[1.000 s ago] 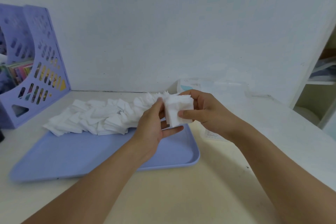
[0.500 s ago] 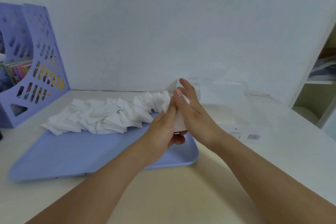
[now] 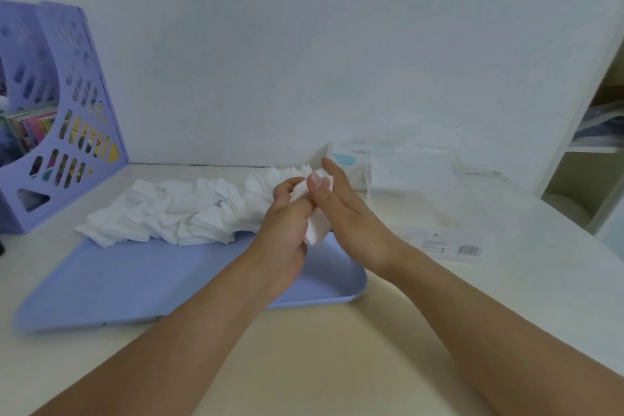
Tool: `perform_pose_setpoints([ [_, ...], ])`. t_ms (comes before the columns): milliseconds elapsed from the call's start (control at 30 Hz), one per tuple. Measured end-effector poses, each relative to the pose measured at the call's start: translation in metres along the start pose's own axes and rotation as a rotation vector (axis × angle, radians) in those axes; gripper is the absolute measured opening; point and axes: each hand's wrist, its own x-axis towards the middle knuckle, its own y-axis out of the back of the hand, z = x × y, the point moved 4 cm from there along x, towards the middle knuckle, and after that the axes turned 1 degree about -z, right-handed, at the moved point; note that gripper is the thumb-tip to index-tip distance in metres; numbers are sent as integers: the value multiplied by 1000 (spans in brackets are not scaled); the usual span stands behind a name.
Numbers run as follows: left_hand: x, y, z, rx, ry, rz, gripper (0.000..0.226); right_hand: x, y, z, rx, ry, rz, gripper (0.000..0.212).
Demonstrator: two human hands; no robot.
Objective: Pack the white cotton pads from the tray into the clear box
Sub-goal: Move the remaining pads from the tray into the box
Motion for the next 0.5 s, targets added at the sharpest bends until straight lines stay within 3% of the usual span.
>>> perform_pose_setpoints([
  [100, 5, -3, 3, 33, -74, 82, 67, 5, 17, -12, -67, 81, 9, 45],
  [167, 6, -8, 6, 148, -133, 116, 77, 6, 37, -15, -52, 89, 46, 39],
  [333, 14, -38, 11, 421, -259, 35, 33, -5, 83, -16, -24, -23, -7, 33],
  [433, 24, -53, 11, 680, -460, -72, 45, -12, 141, -13, -14, -79, 273, 33],
  [500, 32, -57, -2, 1136, -507, -213, 66, -25, 186, -4, -87, -157, 528, 40],
])
